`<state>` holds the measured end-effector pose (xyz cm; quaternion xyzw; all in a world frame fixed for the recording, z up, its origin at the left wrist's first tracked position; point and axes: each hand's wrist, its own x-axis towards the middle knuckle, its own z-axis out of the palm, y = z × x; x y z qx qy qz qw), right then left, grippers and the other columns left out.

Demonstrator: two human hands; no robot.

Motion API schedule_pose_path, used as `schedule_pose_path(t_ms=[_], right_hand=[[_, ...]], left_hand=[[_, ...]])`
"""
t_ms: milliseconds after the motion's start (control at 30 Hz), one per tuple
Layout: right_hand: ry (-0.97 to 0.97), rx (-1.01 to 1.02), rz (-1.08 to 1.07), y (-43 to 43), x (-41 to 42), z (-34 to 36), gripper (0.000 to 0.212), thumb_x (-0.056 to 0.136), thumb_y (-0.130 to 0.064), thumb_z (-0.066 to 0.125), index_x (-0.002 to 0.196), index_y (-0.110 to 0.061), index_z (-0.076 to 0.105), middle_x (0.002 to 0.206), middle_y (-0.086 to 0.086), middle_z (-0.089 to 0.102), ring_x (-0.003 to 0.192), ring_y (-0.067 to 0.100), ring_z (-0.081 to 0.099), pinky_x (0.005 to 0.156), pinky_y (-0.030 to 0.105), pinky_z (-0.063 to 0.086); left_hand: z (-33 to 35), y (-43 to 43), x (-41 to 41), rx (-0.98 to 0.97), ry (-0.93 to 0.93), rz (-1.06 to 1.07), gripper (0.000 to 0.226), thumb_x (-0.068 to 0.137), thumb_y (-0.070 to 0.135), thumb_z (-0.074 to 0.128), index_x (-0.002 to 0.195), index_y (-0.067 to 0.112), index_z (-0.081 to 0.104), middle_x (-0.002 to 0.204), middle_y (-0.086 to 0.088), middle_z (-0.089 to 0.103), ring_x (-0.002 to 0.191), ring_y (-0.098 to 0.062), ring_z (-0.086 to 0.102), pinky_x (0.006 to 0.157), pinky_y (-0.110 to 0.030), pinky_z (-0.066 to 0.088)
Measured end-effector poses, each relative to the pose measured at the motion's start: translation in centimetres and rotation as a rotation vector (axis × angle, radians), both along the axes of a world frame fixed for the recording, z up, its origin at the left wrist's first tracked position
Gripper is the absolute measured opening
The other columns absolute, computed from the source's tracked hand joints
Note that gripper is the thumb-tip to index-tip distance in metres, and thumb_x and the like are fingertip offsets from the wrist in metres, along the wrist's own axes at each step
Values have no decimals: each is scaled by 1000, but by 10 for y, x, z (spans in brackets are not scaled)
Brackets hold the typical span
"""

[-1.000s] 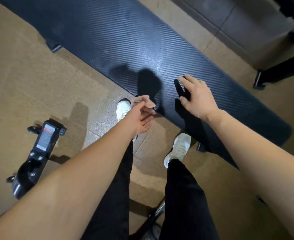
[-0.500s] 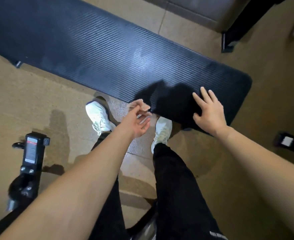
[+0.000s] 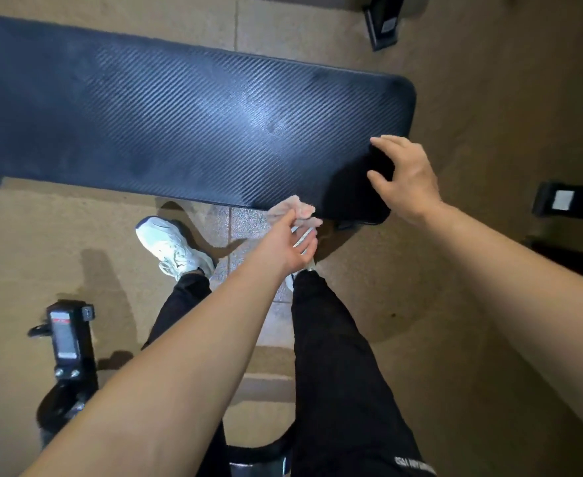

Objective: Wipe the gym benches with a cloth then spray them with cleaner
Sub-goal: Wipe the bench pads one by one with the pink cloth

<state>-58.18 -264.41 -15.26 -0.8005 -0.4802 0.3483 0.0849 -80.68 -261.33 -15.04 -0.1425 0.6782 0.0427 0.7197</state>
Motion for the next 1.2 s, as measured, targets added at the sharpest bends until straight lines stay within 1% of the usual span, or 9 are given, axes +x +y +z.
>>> schedule_pose_path(t_ms=[200, 300, 400, 600, 867, 967, 1033, 1133, 1200], right_hand=[[301, -216, -604, -75, -4, -10, 63, 92, -26, 73, 148, -20, 46, 142, 6, 51, 113, 19, 61, 96, 30, 50], [789, -355, -1061, -93, -34, -4, 58, 92, -40, 72, 140, -16, 51, 128, 5, 61, 108, 22, 64, 90, 42, 59], [1111, -368, -1161, -99, -51, -2, 48, 92, -42, 72, 128, -13, 59, 117, 5, 68, 107, 27, 68, 89, 39, 57], [1014, -356, -1332, -97, -62, -21, 15, 97, -2, 63, 112, -7, 64, 97, 13, 70, 75, 17, 65, 51, 23, 55], [1462, -333, -1971, -86, -102, -46, 13, 105, -2, 46, 106, 7, 56, 145, 23, 50, 129, 31, 55, 53, 33, 61], [1504, -47, -2255, -82, -85, -43, 24, 103, -1, 52, 123, 10, 57, 143, 23, 53, 109, 31, 62, 53, 34, 62], [1448, -9, -2237, -83, -70, -34, 26, 101, -4, 56, 123, 10, 59, 140, 22, 56, 107, 27, 63, 59, 33, 64], [1237, -73, -2030, -84, -45, -21, 15, 100, -5, 59, 114, 1, 62, 125, 17, 64, 122, 22, 60, 93, 36, 59], [1017, -101, -1811, -78, -28, -17, 28, 99, 1, 57, 127, -2, 61, 119, 16, 66, 105, 22, 65, 97, 37, 56]], left_hand=[[3, -18, 32, 4, -37, -295, 17, 99, 37, 64, 95, 21, 60, 104, 0, 67, 117, -17, 63, 91, -32, 51], [4, -27, 45, -8, -36, -484, 18, 98, 41, 64, 101, 24, 63, 99, 5, 67, 97, -12, 63, 76, -28, 50], [5, -36, 50, -45, -23, -637, 22, 95, 45, 67, 102, 24, 65, 96, 8, 66, 85, -10, 59, 64, -26, 46], [9, -23, 36, -24, 50, -673, 36, 95, 51, 60, 109, 19, 65, 104, 4, 72, 92, -15, 63, 80, -28, 48], [-2, 32, 9, 48, 257, -485, 52, 94, 56, 62, 115, 8, 57, 113, -2, 71, 104, -20, 68, 91, -38, 54], [-6, 37, 10, 12, 270, -477, 49, 95, 54, 62, 112, 9, 62, 109, 1, 74, 100, -18, 70, 79, -35, 55], [-8, 36, 11, -2, 277, -478, 48, 95, 56, 62, 109, 10, 64, 108, 3, 74, 98, -17, 69, 75, -34, 54], [-7, 35, 13, -15, 278, -468, 48, 94, 59, 60, 105, 13, 66, 103, 5, 74, 96, -15, 69, 75, -32, 54], [-5, 35, 13, -15, 267, -464, 48, 94, 59, 60, 105, 13, 66, 103, 5, 74, 99, -14, 69, 81, -31, 55]])
